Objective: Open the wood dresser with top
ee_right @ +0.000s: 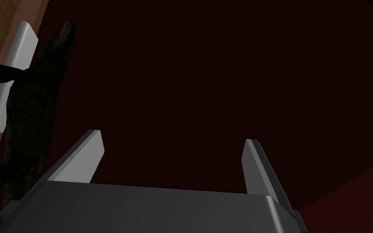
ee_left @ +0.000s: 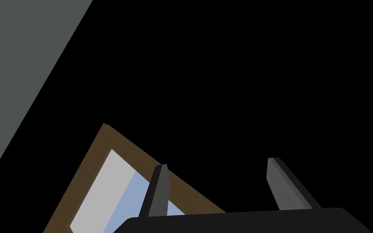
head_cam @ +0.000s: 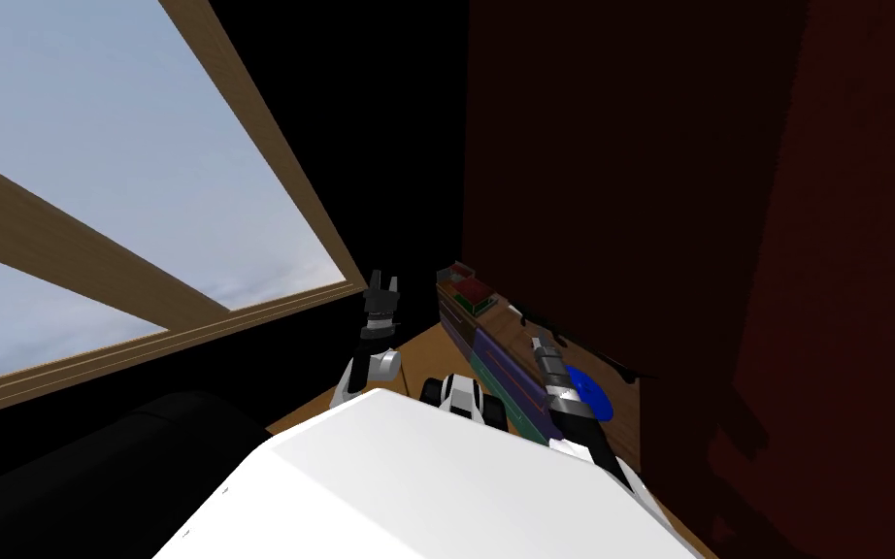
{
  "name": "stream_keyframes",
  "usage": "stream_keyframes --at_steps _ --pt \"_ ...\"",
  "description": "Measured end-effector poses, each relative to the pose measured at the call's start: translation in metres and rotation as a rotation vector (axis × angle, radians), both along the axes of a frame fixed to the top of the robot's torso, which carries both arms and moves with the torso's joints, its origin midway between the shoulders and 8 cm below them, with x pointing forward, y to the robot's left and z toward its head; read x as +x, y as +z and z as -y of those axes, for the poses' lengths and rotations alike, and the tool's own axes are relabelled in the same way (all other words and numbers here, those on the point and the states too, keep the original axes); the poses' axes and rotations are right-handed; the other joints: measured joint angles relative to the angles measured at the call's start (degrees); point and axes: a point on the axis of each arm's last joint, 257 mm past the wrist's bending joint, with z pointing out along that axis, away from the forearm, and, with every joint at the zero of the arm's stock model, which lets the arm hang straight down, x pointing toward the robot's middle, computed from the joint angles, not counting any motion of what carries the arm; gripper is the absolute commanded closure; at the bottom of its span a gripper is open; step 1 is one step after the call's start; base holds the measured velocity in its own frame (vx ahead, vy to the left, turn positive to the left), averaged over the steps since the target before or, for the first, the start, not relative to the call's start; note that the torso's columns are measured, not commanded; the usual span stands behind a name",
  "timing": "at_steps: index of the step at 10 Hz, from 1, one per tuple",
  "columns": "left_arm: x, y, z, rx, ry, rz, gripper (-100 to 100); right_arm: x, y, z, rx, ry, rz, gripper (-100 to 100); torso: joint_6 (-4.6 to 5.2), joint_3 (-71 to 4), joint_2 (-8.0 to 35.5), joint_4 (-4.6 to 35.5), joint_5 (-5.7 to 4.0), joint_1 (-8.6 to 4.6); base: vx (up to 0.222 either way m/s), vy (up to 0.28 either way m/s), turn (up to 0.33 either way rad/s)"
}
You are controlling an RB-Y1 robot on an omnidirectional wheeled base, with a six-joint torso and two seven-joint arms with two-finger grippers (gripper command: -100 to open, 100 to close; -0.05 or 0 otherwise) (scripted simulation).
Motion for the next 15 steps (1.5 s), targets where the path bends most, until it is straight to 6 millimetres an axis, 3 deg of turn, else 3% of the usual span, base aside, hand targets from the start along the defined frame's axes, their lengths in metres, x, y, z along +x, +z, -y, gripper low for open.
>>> stream_keyframes --at_steps 8,15 --pt "0.0 0.0 0.0 0.0 0.0 0.0 0 0.005 -0.031 -0.02 -0.273 0.033 -0.051 -100 0.07 0.0 0.0 0.0 -0.01 -0.07 0.017 0.022 0.104" --pt "0.0 0.0 0.0 0.0 0.0 0.0 0 0.007 -0.07 -0.034 -0.541 0.073 -0.102 -100 0.0 0.0 0.0 0.0 0.0 0.01 0.021 0.021 0.113"
